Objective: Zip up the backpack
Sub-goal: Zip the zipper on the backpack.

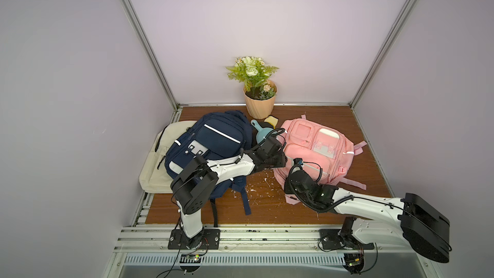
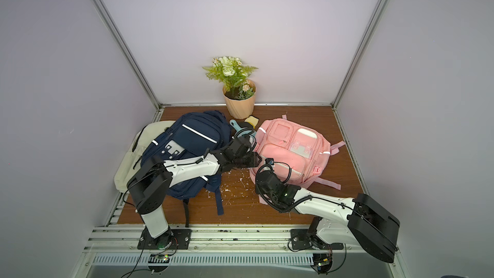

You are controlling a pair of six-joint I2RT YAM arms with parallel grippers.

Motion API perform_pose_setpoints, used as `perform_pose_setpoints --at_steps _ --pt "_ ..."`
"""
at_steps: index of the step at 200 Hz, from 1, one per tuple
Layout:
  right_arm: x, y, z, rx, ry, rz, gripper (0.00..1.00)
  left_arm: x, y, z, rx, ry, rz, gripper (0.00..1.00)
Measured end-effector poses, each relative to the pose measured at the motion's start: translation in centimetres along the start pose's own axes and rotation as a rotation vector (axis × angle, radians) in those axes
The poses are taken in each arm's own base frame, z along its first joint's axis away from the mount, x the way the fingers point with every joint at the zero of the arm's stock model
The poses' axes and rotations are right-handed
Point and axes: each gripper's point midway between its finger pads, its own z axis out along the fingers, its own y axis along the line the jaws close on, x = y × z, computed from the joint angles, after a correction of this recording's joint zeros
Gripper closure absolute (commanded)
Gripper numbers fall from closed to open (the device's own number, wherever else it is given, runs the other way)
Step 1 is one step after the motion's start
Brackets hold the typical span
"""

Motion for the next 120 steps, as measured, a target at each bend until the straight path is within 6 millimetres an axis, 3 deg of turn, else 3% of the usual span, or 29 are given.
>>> perform_pose_setpoints --at_steps 25,55,78,120 --pt "0.0 0.1 0.0 -0.003 0.000 -0.002 1.00 1.0 -0.4 0.3 0.014 0.014 -0.031 0.59" --pt "0.0 0.1 0.0 -0.004 0.000 -0.005 1.00 2.9 2.2 0.7 -0.048 0.039 -0.084 0.54" --pt "-0.1 0.2 0.0 -0.007 -0.004 -0.003 1.00 3.3 2.9 0.8 -0.066 0.039 -0.106 0.52" --pt "0.0 0.3 0.0 -0.015 0.004 -0.003 1.00 3.4 2.8 1.3 -0.054 0.042 -0.114 0.65"
